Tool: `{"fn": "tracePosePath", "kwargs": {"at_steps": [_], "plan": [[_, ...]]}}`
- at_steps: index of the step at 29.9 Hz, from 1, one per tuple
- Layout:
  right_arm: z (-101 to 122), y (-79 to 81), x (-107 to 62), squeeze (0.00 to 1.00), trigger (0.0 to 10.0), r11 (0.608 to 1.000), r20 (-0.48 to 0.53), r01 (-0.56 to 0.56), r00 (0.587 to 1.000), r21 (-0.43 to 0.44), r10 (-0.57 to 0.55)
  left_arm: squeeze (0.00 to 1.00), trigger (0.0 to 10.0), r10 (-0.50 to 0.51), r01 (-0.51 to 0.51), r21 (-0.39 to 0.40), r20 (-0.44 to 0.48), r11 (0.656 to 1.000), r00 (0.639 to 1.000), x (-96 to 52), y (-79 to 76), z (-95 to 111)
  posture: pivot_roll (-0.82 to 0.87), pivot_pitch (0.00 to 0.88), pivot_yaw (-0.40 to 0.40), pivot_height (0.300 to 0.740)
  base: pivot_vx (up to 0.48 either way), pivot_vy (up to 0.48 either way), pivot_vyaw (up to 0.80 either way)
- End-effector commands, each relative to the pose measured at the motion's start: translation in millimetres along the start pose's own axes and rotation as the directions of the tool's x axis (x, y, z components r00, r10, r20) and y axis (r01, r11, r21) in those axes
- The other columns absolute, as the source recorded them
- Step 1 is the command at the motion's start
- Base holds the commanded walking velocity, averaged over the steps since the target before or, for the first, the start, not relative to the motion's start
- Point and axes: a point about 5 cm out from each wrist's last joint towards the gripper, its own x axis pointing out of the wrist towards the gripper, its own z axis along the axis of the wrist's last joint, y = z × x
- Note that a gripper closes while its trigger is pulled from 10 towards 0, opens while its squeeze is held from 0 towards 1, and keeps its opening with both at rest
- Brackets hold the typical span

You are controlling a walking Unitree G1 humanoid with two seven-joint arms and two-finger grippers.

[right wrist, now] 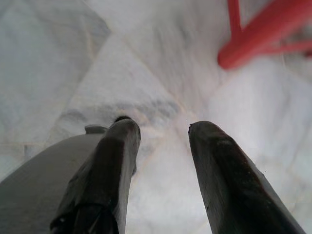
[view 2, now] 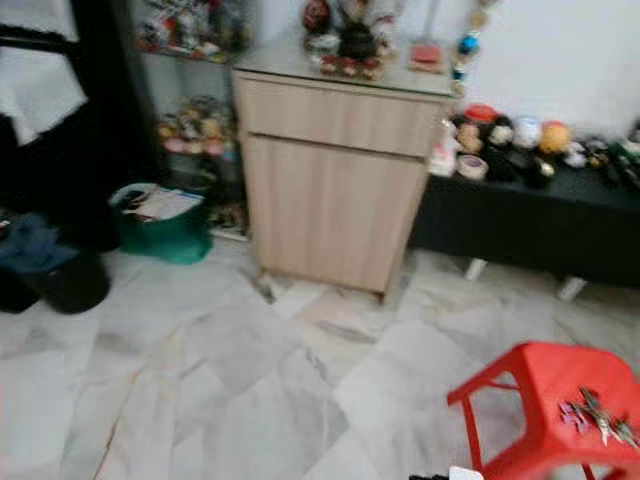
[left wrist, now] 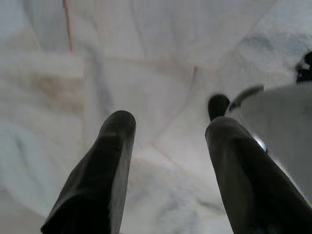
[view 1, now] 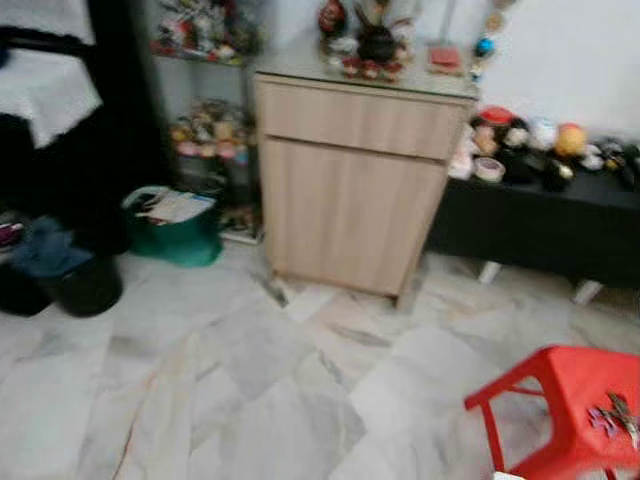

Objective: Hang keys on a hook

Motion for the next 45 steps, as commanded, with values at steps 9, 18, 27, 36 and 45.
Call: {"fn": "tracePosePath", "kwargs": {"at_steps": [9, 18, 27, 36, 45], "plan": [[2.3, -4.5, -0.8, 0.0, 10.0, 1.0, 0.021, 0.014, 1.0, 0.014, -0.015, 0.0, 10.0, -0.017, 0.017, 0.01, -0.001, 1.0, 1.0, 1.0, -5.7, 0.9, 0.06, 0.0, -0.03, 0.74, 0.0, 0.0, -0.58], [3.9, -3.7, -0.4, 0.0, 10.0, 1.0, 0.03, 0.015, 0.999, 0.024, -0.016, 0.0, 10.0, -0.016, 0.016, 0.031, 0.005, 0.999, 1.0, 1.4, -5.7, 2.9, 0.06, 0.0, -0.03, 0.74, 0.0, 0.0, 0.0], [3.8, -2.2, -0.2, 0.0, 10.0, 0.999, 0.035, 0.017, 0.999, 0.036, -0.019, 0.0, 10.0, -0.018, 0.018, 0.039, 0.005, 0.999, 1.0, 1.5, -5.2, 3.5, 0.06, 0.0, -0.021, 0.74, 0.0, -0.248, 0.0], [3.5, -0.6, 0.2, 0.0, 10.0, 0.999, 0.034, 0.019, 0.999, 0.039, -0.021, 0.0, 10.0, -0.019, 0.018, 0.05, 0.007, 0.999, 1.0, 1.5, -4.1, 4.6, 0.07, 0.0, -0.017, 0.74, 0.0, -0.3, 0.0], [2.0, 2.1, 0.6, 0.0, 10.0, 0.998, 0.029, 0.014, 0.999, 0.054, -0.015, 0.0, 10.0, -0.017, 0.016, 0.056, 0.007, 0.998, 1.0, 1.3, -2.4, 4.7, 0.07, 0.0, -0.01, 0.74, 0.0, -0.431, -0.37]]}}
